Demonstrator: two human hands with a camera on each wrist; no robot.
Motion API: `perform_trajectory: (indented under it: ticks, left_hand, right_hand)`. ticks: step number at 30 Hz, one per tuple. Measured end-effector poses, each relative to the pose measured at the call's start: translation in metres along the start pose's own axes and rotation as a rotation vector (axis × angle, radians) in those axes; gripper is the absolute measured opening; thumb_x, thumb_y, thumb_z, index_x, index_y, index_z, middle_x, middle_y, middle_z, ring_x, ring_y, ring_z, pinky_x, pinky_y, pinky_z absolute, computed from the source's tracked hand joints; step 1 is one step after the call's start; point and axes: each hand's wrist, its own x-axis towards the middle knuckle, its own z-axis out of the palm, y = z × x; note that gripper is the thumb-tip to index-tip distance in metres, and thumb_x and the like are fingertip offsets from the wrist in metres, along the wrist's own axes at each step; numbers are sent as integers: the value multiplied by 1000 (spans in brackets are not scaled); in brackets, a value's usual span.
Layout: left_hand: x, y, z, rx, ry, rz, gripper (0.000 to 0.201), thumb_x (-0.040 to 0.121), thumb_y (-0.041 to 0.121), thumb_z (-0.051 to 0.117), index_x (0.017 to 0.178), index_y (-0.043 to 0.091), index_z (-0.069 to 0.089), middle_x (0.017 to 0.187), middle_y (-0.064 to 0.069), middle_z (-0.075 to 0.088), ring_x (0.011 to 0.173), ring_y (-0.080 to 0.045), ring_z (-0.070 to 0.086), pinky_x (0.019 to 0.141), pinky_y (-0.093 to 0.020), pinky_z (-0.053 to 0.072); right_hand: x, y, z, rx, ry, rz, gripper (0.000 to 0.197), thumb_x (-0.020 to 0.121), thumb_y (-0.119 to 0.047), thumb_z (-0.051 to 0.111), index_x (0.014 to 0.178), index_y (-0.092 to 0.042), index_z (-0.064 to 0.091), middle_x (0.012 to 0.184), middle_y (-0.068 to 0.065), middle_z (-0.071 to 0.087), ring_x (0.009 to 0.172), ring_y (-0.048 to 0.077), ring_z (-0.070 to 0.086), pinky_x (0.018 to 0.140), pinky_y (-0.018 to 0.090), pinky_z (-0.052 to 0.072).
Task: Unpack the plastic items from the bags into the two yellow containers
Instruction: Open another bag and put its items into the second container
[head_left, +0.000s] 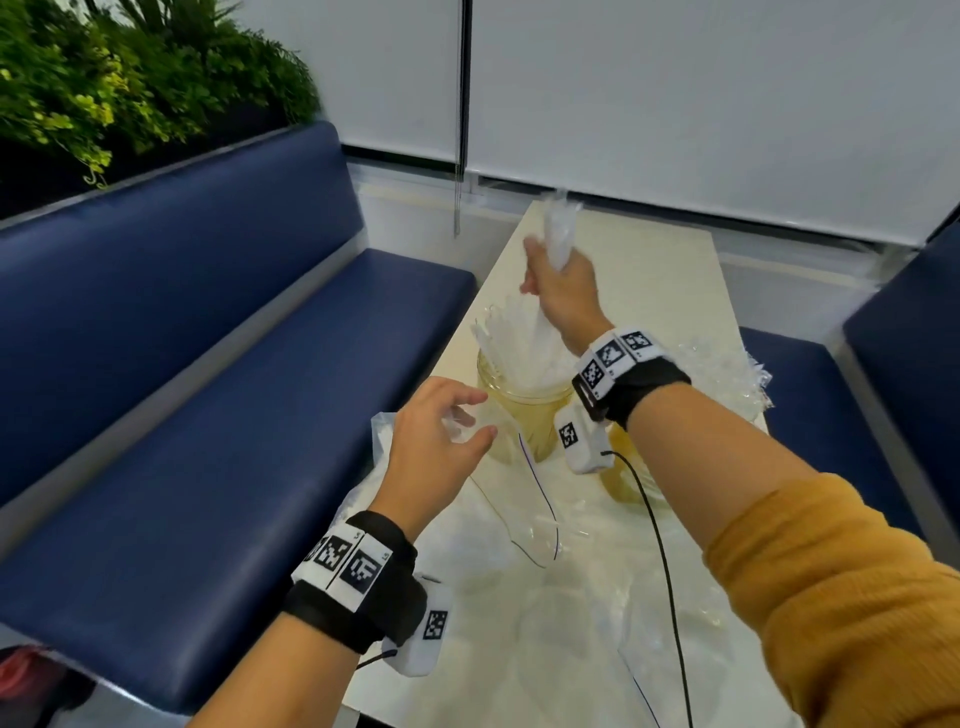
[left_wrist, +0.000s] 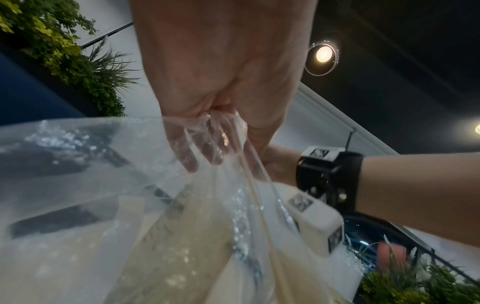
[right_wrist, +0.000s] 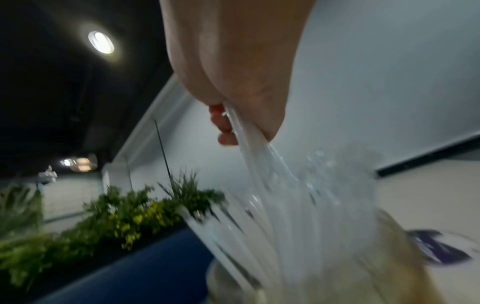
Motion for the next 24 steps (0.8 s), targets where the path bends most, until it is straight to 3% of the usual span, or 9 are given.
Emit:
perform_trajectory:
  ticks: [3,6,8,12,15,17,20,22,24]
  left_hand:
    - [2,-2,-5,-14,10,-4,26,83,13,81,107,19,73,110,9,62,87,-4,66,82,-26,59]
    - [2,-2,-7,-30,20,-20,25,84,13,80,107,18,73,111,7,63,86,-3,67,84,-30,60]
    - [2,-1,-6,-40,22,-29,24,84,13,79,107,17,73,111,7,63,85,-5,67,85,-32,60]
    - [4,4,-3,-32,10,-23,23,84,13,79,106,17,74,109,8,63,84,-4,67,83,-33,60]
    - [5,8,-2,-38,3,-24,22,84,14,80,105,19,74,108,9,63,84,-4,67,85,-33,60]
    - [6,9,-3,-42,5,-29,22,84,14,79,105,19,74,109,9,63,84,-5,68,85,-34,60]
    - [7,10,-5,-32,1,-39,22,85,15,79,105,18,74,110,8,64,84,-6,69,86,-34,60]
    - [7,10,-7,-37,0,-43,21,85,14,79,105,18,74,110,8,64,84,-6,69,85,-34,60]
    - [8,10,-8,-32,0,-45,21,85,15,78,105,18,74,109,8,64,84,-6,69,85,-33,60]
  right_hand:
    - [-5,36,2,-138,-39,102,29,86,-35,77,97,-8,75,93,5,75,84,17,71,83,40,60]
    - [-9,37,-5,-96,99,18,37,74,-25,88,105,-15,72,97,3,74,87,17,73,79,34,61]
    - [-11,34,-7,-39,168,-78,39,74,-20,87,105,-21,64,96,-1,72,84,12,71,73,26,60]
    - [-18,46,1,-114,94,-21,24,79,-17,83,97,-14,67,87,-1,69,79,17,68,80,44,60]
    - [-19,48,1,-99,117,-88,58,72,-15,87,122,-18,58,107,1,66,98,15,65,89,30,55]
    - [-14,38,-1,-61,214,-303,62,76,-16,82,130,-19,51,116,1,62,107,12,59,94,19,48]
    - [-3,25,1,-230,257,-553,38,94,-21,64,131,-14,60,127,1,61,120,13,55,101,13,40]
    - [7,28,3,-440,160,-555,36,102,-25,50,133,-12,63,136,4,60,129,17,51,106,15,34]
    - [11,37,3,-675,-43,-426,40,105,-31,43,126,-9,68,130,9,66,124,24,58,104,28,42]
